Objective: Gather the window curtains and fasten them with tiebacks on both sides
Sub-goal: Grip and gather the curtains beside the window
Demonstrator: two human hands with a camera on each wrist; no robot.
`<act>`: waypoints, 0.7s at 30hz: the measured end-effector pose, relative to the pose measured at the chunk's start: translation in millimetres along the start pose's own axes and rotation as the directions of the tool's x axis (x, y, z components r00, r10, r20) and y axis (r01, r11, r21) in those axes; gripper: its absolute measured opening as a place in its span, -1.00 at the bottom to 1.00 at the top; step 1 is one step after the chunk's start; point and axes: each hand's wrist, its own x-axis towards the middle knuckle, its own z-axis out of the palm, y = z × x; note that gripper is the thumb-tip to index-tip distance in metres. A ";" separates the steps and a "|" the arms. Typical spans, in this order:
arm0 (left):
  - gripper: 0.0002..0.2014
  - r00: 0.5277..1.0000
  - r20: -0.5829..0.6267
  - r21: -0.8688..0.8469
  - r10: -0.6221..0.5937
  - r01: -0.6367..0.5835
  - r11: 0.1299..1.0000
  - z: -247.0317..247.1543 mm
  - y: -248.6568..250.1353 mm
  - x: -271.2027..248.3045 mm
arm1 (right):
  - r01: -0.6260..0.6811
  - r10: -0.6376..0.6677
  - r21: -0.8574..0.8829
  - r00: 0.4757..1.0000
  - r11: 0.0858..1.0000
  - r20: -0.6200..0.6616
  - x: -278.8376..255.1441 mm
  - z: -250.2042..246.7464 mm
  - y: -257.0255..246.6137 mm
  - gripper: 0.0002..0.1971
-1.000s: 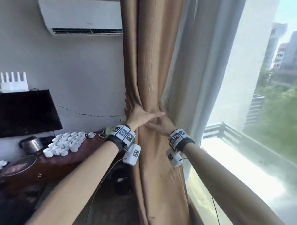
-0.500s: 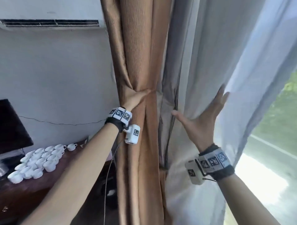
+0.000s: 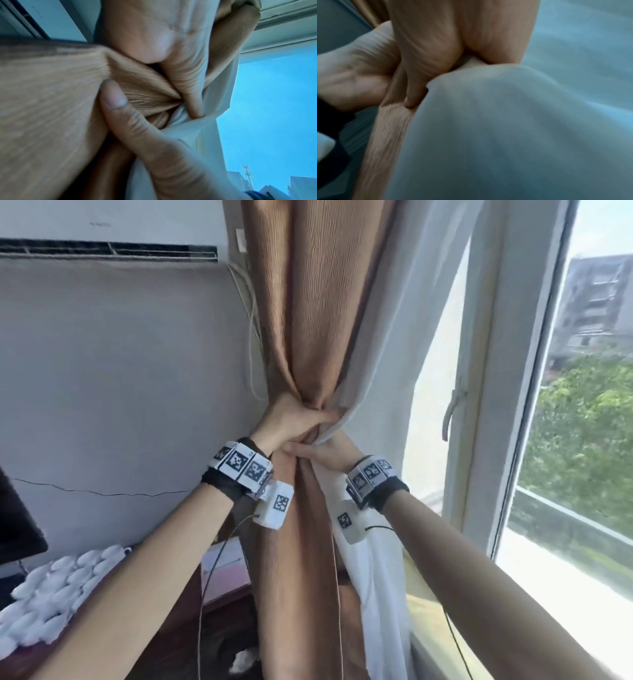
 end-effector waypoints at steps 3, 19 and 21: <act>0.17 0.982 -0.188 0.024 -0.007 0.011 1.000 -16.9 -18.7 26.7 | -0.055 0.056 -0.025 0.998 0.998 0.042 18.4 28.6 5.6 -0.29; -0.03 0.941 -0.339 0.041 -0.003 0.018 0.999 6.7 -110.4 162.4 | -0.452 0.310 -0.139 0.774 0.881 -0.553 -6.5 -18.4 77.8 0.67; -0.03 0.964 -0.266 0.015 0.020 -0.016 1.000 23.5 -106.9 167.8 | -0.482 0.344 -0.183 0.799 0.857 -0.494 22.6 -11.7 103.0 0.73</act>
